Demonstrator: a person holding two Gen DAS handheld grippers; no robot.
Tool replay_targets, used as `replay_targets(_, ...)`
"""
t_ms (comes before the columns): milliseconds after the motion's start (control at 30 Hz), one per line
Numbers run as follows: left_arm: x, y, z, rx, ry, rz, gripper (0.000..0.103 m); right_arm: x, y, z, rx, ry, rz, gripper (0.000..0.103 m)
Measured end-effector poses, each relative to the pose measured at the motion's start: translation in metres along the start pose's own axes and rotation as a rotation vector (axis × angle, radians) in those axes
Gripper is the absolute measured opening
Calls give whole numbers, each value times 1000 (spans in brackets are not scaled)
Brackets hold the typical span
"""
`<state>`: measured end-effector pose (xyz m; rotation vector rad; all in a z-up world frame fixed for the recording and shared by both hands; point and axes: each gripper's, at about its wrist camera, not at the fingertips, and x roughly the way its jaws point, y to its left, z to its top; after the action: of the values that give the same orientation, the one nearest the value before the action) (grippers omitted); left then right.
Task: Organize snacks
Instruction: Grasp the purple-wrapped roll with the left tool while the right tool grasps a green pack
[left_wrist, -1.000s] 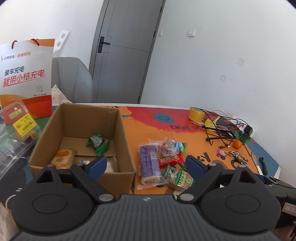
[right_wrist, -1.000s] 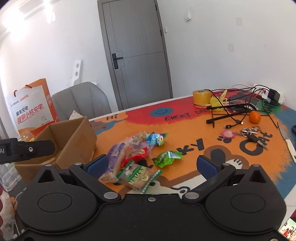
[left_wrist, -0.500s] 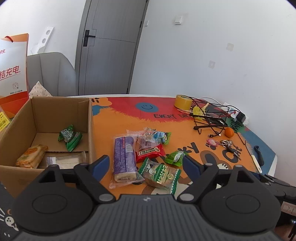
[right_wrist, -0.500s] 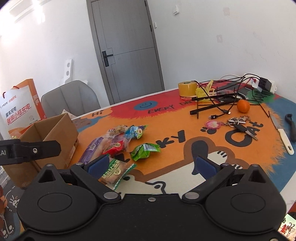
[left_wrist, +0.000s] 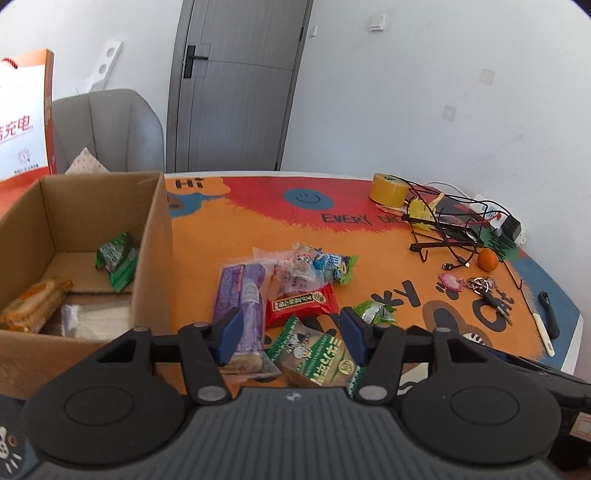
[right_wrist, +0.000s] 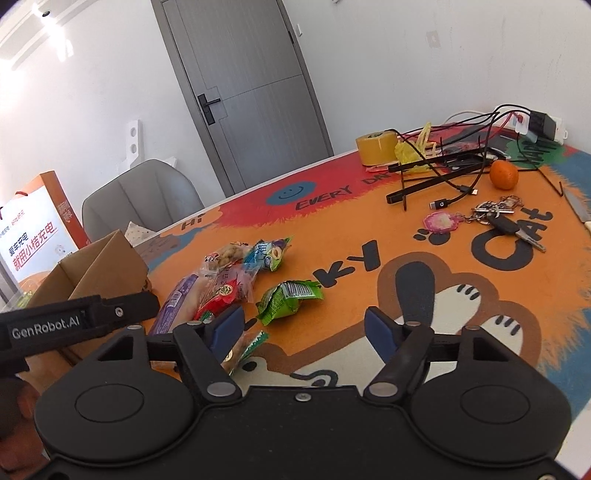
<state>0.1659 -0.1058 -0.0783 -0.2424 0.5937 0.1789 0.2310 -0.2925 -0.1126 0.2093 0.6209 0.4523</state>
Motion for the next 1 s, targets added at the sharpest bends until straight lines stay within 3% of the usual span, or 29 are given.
replay_targets(267, 22, 5, -3, -37, 14, 89, 54, 21, 0, 8, 5, 19, 18, 67)
replay_targets(867, 59, 26, -11, -95, 82, 170, 54, 66, 12, 16, -71, 67, -27, 67)
replay_targets(900, 61, 27, -11, -102, 86, 169, 54, 68, 12, 15, -76, 73, -30, 66)
replay_targets(967, 61, 29, -11, -100, 79, 166, 54, 72, 15, 12, -95, 94, -31, 49)
replay_targets(1000, 62, 29, -11, -94, 78, 165, 54, 71, 16, 11, -102, 91, -32, 47)
